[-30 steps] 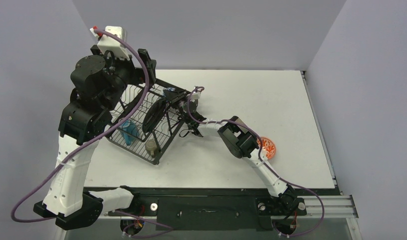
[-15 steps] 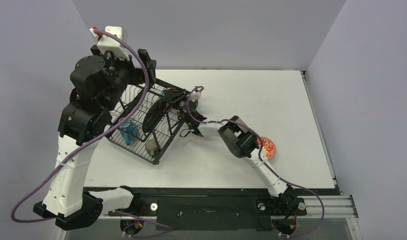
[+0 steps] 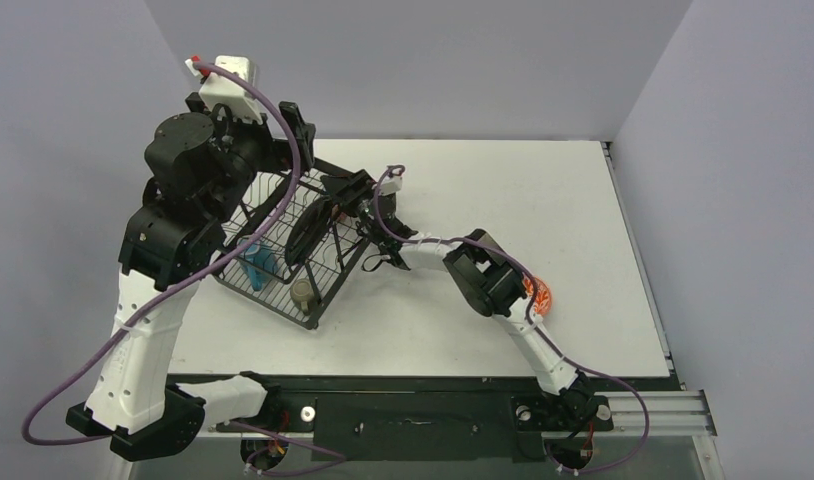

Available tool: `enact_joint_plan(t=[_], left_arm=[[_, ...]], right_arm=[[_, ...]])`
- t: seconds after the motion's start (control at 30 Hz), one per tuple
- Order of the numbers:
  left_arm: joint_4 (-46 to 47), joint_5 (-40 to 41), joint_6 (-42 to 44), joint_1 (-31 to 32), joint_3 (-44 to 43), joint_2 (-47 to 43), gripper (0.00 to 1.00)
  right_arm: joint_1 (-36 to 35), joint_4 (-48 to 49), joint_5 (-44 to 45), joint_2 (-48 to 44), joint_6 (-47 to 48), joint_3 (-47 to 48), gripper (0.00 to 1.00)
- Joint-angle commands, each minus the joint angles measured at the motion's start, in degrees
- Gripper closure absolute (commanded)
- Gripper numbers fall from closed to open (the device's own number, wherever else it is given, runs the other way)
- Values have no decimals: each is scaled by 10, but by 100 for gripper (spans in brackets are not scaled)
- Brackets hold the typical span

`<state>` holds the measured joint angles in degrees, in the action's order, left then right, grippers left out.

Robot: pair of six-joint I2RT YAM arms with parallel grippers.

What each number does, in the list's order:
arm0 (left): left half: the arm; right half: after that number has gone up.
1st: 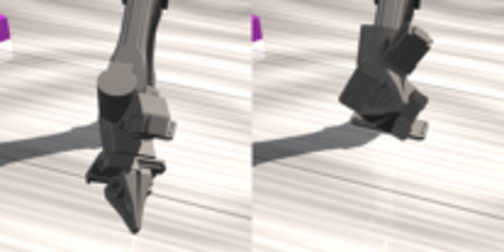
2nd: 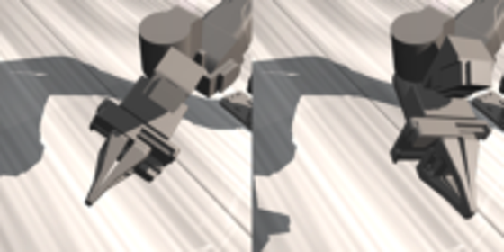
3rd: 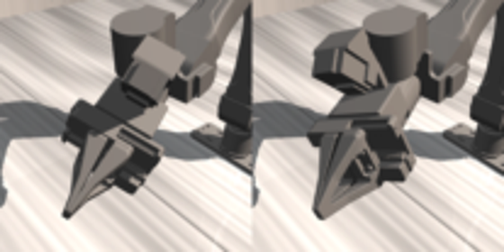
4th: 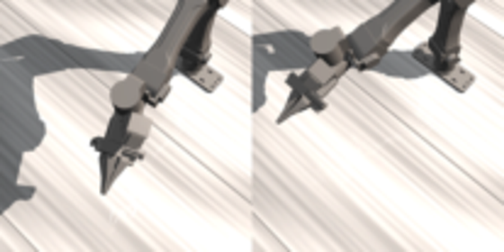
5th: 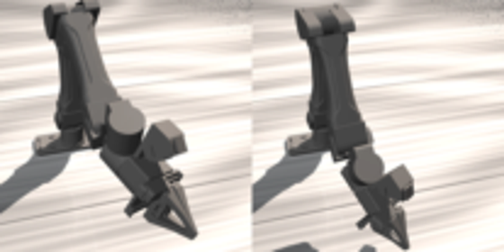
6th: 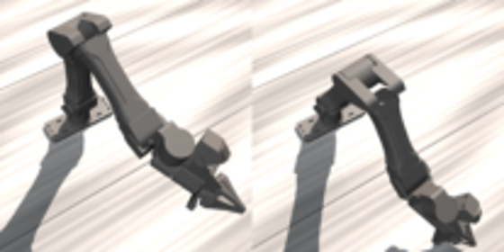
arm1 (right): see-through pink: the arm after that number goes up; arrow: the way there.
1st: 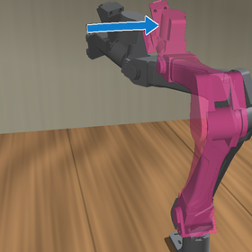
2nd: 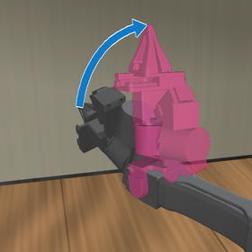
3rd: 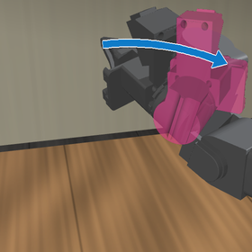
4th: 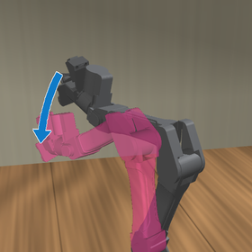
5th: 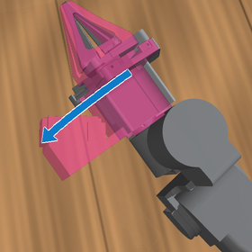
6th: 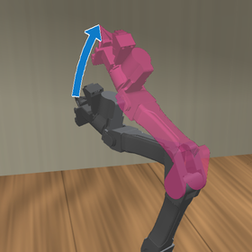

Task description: Load the mixed dishes into the dish rack

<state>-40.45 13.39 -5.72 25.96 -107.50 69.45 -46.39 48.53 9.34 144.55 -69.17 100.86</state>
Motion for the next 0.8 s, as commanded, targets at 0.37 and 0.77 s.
enact_joint_plan(t=[0.37,0.77], left_arm=[[24,-6,-6,7,53,-34,4],[65,-75,-37,13,124,-64,4]], right_arm=[[47,-99,-116,-217,83,-117,22],[82,-620,-4,-508,384,-265,20]])
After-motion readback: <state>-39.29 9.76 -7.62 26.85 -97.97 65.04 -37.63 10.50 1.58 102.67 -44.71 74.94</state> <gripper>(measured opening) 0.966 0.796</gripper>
